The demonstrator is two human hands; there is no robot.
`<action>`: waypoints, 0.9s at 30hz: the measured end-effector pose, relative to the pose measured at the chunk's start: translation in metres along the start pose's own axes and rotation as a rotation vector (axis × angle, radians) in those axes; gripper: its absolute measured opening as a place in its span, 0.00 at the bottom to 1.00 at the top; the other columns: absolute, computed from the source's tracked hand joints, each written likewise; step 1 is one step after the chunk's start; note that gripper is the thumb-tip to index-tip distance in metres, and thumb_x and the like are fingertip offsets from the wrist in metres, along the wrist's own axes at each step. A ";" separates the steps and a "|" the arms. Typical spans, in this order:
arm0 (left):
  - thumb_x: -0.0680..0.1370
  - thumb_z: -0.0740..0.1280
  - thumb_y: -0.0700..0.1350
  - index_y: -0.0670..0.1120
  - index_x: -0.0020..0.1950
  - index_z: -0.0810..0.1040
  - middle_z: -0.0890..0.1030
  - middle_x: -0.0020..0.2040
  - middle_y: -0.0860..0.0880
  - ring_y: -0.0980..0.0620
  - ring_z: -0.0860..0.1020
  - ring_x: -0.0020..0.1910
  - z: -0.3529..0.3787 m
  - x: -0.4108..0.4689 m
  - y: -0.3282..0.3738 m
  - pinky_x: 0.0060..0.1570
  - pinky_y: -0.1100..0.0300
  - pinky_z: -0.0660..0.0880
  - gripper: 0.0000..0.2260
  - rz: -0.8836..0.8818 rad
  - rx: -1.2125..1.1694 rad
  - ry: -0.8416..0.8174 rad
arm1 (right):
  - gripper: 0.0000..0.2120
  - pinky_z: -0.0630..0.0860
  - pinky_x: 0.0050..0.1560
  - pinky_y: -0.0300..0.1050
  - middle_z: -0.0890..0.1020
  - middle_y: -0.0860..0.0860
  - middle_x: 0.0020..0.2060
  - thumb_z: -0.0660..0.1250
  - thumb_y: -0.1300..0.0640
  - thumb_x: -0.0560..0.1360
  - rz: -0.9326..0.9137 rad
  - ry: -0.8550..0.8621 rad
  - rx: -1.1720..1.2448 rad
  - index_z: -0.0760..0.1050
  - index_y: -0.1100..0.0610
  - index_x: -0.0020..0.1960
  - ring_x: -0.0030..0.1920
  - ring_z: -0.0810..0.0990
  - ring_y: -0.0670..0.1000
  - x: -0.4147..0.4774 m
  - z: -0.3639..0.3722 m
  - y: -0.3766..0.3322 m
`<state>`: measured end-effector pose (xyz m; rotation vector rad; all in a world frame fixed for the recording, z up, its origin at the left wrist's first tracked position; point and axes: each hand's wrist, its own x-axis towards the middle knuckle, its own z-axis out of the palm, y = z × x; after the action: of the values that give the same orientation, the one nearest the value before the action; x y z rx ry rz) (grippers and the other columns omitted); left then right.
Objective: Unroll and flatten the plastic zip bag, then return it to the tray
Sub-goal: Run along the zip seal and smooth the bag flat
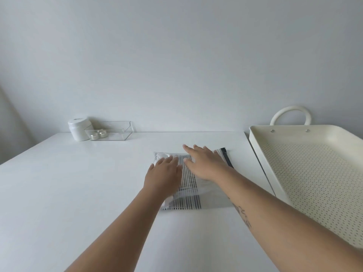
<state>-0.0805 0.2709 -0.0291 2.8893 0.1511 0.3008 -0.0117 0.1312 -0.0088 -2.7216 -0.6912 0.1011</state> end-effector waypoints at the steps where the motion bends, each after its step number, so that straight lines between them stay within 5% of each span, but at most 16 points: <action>1: 0.82 0.48 0.53 0.51 0.73 0.64 0.66 0.75 0.51 0.48 0.59 0.75 0.001 -0.008 0.001 0.72 0.48 0.56 0.21 0.012 -0.011 0.012 | 0.26 0.45 0.75 0.62 0.52 0.50 0.78 0.47 0.41 0.79 -0.010 0.011 -0.006 0.46 0.39 0.76 0.77 0.48 0.57 -0.006 0.002 -0.002; 10: 0.82 0.46 0.51 0.52 0.75 0.58 0.54 0.79 0.49 0.46 0.49 0.77 0.027 -0.042 0.000 0.73 0.45 0.50 0.21 -0.016 0.081 -0.058 | 0.28 0.43 0.74 0.62 0.49 0.51 0.78 0.45 0.36 0.78 0.040 -0.029 -0.098 0.46 0.39 0.76 0.77 0.43 0.58 -0.044 0.052 -0.001; 23: 0.80 0.50 0.51 0.50 0.72 0.63 0.58 0.78 0.49 0.47 0.51 0.77 0.028 -0.039 0.002 0.72 0.44 0.51 0.21 -0.036 0.149 -0.112 | 0.38 0.36 0.71 0.63 0.51 0.50 0.78 0.40 0.27 0.69 0.221 0.021 -0.176 0.51 0.40 0.75 0.77 0.46 0.56 -0.037 0.050 0.041; 27: 0.78 0.55 0.50 0.46 0.65 0.70 0.70 0.69 0.49 0.46 0.64 0.69 0.008 -0.019 0.001 0.65 0.50 0.63 0.18 -0.043 0.046 -0.029 | 0.28 0.52 0.71 0.59 0.66 0.55 0.71 0.50 0.38 0.76 0.189 0.143 -0.241 0.64 0.51 0.71 0.71 0.61 0.58 -0.013 0.022 0.046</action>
<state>-0.0969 0.2662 -0.0405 2.9296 0.2180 0.2508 -0.0062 0.0937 -0.0448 -2.9832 -0.4295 -0.1403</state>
